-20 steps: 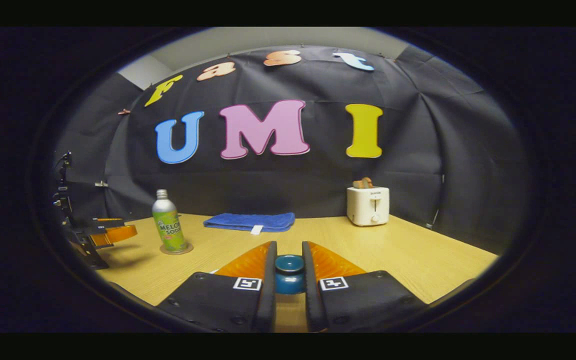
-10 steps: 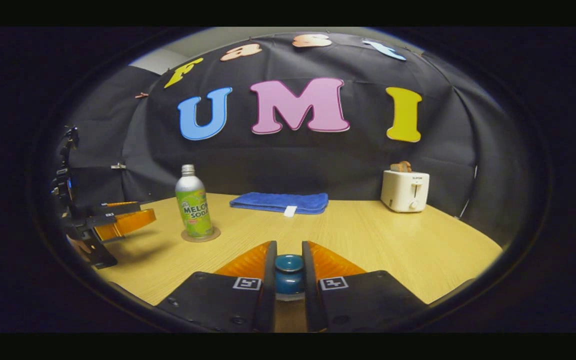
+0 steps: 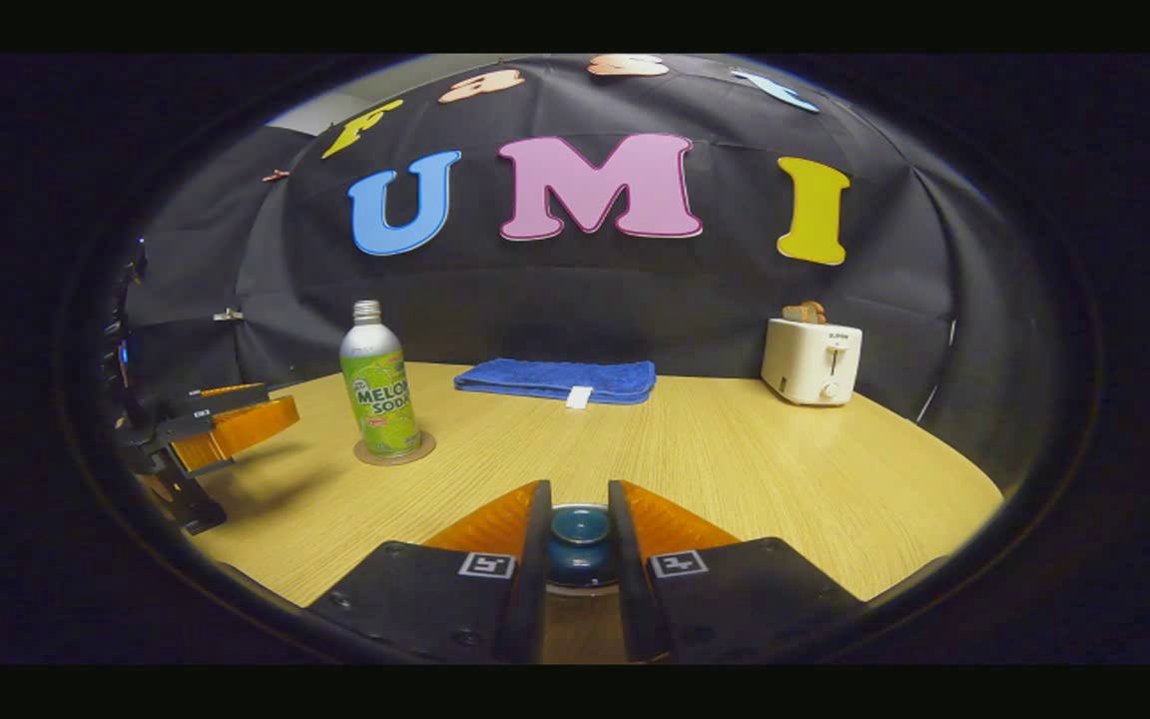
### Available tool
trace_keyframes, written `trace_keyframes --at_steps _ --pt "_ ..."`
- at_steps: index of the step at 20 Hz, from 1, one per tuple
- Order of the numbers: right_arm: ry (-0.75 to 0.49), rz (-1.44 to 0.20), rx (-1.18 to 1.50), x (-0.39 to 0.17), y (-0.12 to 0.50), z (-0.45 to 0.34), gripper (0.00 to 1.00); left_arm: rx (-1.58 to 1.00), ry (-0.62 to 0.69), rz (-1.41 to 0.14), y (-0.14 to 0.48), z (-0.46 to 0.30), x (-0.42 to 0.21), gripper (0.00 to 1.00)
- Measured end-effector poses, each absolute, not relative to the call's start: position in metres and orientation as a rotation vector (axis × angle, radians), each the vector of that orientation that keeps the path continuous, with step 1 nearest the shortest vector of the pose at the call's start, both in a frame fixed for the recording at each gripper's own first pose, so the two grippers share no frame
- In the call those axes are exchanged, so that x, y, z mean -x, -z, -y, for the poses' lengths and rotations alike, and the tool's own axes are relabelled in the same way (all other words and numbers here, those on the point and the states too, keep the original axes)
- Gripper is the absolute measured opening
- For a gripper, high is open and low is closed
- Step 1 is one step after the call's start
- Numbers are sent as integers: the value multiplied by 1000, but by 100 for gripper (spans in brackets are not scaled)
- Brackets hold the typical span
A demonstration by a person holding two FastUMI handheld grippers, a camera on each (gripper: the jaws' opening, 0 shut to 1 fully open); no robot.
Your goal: Open the teacup lid with one hand, grasp the water bottle and pour water into the teacup with the other hand; after pouring, place the water bottle on the coaster and then close the teacup lid.
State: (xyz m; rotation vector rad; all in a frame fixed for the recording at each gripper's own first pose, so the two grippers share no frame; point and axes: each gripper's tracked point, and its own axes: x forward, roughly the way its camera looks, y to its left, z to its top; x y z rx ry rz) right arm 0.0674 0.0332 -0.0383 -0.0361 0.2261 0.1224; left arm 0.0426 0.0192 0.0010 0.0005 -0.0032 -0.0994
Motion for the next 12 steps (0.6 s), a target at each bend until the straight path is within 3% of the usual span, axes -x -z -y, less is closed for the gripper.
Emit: trace_keyframes --at_steps 1,2,3,6,7,8,10,12 --pt "-120 -228 35 -67 39 -32 29 -1 100 3 -1 -19 -43 97" --pt "-120 -228 31 -67 39 -32 42 -1 99 3 -2 -19 -42 97" --pt "-114 -222 27 -66 37 -30 38 -1 99 3 -1 -19 -42 96" --pt "-77 -140 31 -59 18 -18 64 -1 94 3 -1 -19 -40 97" --pt "-72 -114 28 -55 13 -18 67 0 91 3 -1 -18 -38 97" --pt "-70 -83 25 -52 6 -17 83 0 85 3 -2 -18 -37 96" --pt "-63 -29 19 -44 -6 -16 100 0 61 3 -1 -20 -33 97" --pt "-52 6 25 -36 -10 -14 100 1 20 2 -1 -24 -29 97"
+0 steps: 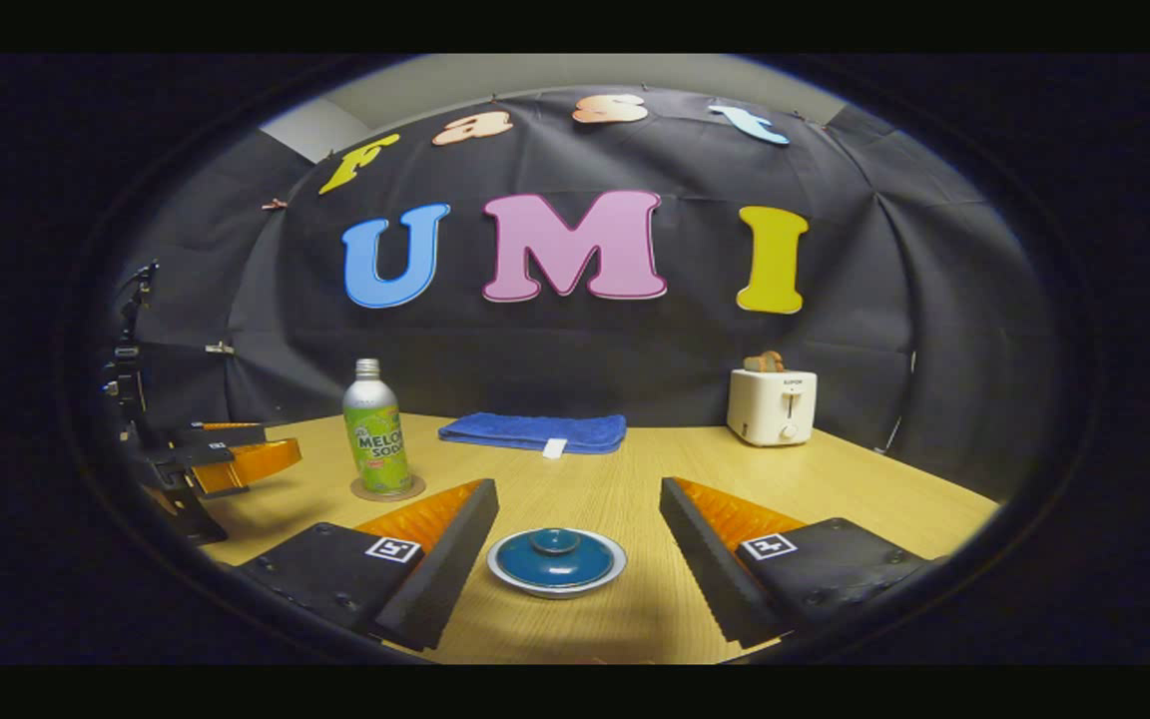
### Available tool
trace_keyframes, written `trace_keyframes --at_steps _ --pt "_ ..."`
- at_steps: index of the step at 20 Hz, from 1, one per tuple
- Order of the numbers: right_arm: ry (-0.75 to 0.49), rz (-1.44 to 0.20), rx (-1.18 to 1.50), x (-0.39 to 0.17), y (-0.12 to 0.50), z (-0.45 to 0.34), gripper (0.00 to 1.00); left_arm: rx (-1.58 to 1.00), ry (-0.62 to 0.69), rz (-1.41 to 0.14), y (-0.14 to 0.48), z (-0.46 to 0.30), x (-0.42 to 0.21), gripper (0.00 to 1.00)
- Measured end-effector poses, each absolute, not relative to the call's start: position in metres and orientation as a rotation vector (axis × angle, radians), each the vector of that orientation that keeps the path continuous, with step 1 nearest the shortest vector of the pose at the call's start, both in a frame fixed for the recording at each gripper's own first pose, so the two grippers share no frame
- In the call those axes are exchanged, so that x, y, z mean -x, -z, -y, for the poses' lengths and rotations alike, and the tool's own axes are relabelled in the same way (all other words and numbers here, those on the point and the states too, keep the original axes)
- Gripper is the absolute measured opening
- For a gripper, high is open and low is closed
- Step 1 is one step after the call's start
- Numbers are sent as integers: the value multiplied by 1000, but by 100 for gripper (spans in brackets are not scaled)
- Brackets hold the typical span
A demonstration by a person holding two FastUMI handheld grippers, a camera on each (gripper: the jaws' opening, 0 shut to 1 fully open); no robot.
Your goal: Open the teacup lid with one hand, grasp the water bottle and pour water into the teacup with the other hand; after pouring, place the water bottle on the coaster and then close the teacup lid.
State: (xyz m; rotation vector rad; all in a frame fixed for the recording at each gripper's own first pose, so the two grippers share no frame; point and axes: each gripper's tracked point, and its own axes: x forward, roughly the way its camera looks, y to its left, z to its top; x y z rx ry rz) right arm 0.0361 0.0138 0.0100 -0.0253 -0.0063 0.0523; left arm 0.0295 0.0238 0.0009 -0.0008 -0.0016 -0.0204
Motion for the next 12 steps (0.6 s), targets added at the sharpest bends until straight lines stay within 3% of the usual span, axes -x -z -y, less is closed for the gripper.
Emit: trace_keyframes --at_steps 2,3,7,12 --pt "-38 27 44 -32 -10 -10 96 2 -35 -2 0 -30 -27 97" --pt "-38 29 48 -32 -7 -11 100 1 -39 -2 0 -25 -24 97" --pt "-71 -13 -9 -38 5 -19 100 1 -57 -4 -1 -18 -21 97" --pt "-61 -1 1 -39 5 -17 99 0 13 1 -1 3 -18 97"
